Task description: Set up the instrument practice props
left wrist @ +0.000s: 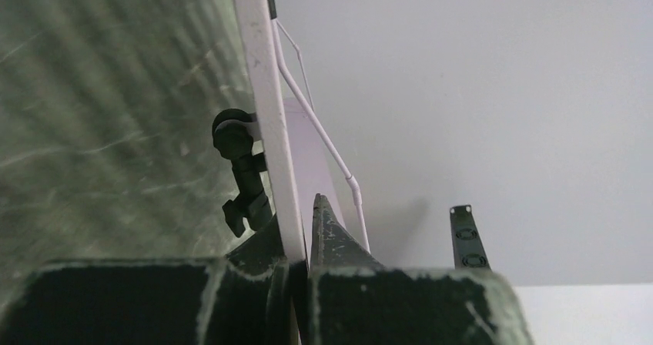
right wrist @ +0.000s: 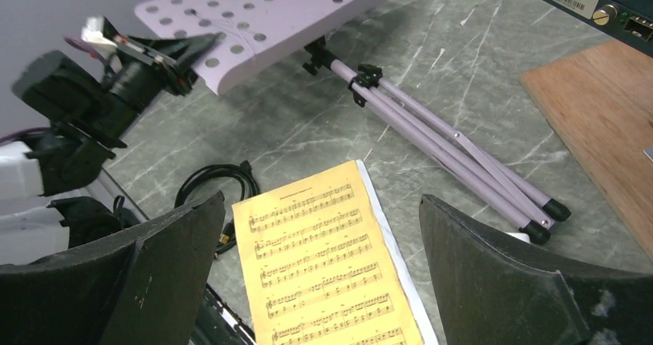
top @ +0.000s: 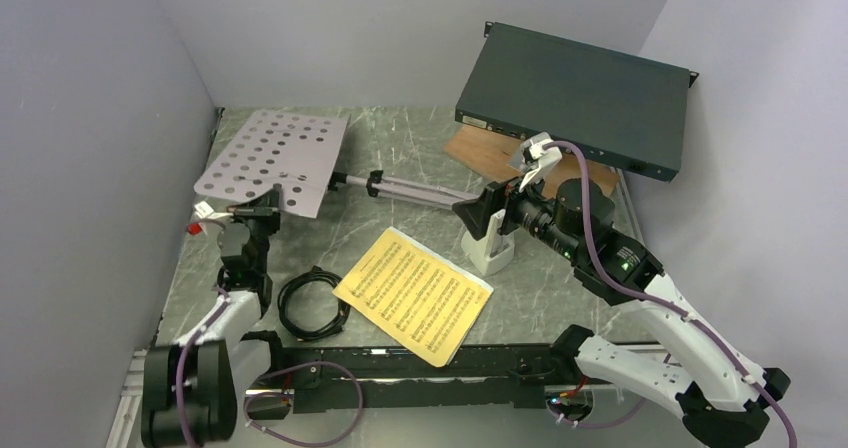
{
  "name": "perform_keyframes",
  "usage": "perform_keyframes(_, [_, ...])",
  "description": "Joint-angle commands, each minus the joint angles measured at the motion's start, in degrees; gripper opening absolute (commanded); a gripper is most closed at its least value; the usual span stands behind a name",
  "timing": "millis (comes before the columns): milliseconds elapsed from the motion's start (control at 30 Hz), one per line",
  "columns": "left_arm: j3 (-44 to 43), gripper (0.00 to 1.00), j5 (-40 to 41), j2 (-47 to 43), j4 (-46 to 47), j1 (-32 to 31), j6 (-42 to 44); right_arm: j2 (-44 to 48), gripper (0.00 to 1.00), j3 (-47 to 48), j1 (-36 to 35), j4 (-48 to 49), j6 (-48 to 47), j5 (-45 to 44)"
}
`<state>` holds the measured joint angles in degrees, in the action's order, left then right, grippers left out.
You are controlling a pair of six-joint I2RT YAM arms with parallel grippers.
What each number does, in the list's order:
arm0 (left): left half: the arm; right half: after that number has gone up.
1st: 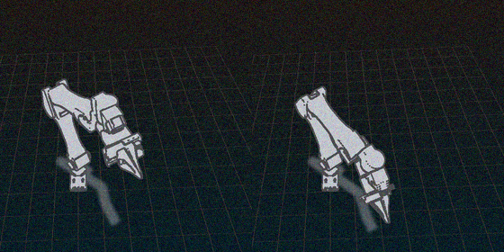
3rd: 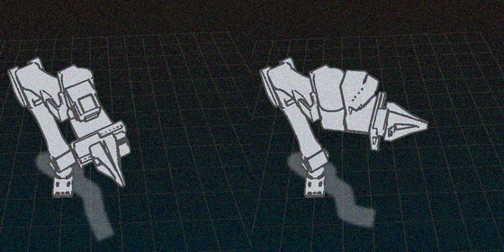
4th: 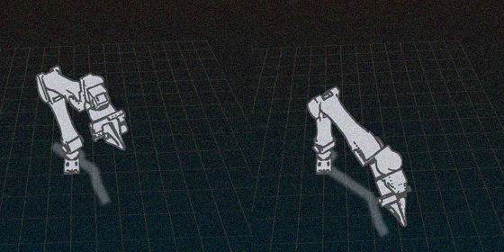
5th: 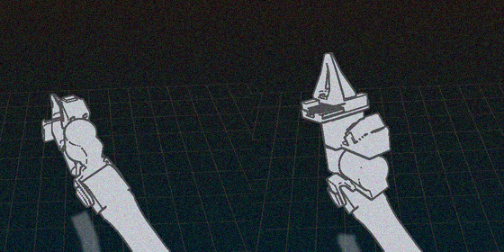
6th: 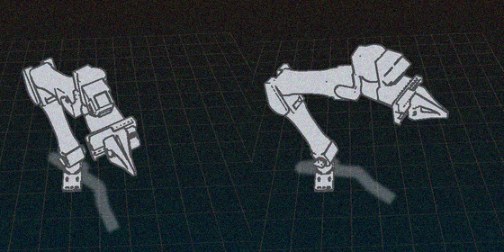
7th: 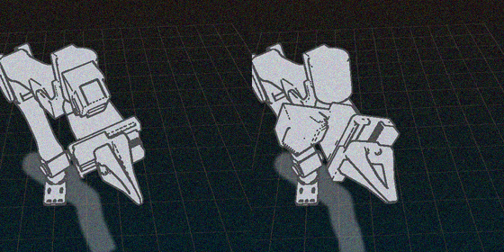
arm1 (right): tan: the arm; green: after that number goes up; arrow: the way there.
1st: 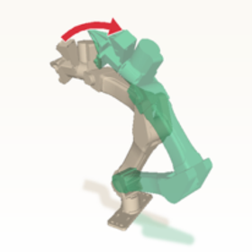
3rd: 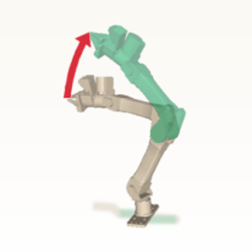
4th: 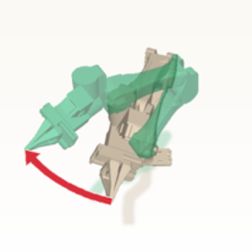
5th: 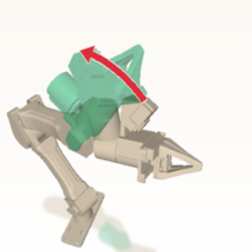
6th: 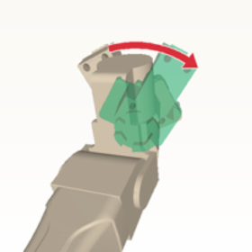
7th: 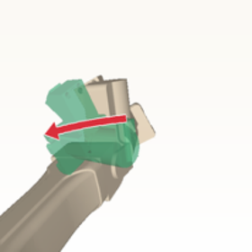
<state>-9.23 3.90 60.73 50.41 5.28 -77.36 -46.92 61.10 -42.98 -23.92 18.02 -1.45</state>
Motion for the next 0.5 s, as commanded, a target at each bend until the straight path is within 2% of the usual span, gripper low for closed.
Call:
perform_keyframes(0, [-12.7,0.00,-7.7,-12.8,1.0,-0.2,21.6,-0.6,1.00,1.1,0.0,2.8,-0.2,0.8])
perform_keyframes(133, [-18.8,0.00,-12.9,-14.1,-2.8,-0.1,24.9,-2.5,1.00,1.5,0.0,3.6,-0.7,2.6])
perform_keyframes(267, [-23.9,0.00,-17.4,-13.2,-2.7,-0.1,26.6,-5.7,1.00,3.0,0.0,3.9,-1.7,3.7])
perform_keyframes(467, [-33.7,0.00,-24.8,-11.8,-5.2,-0.1,30.9,-13.4,1.00,7.3,-0.1,5.4,-5.9,4.2])
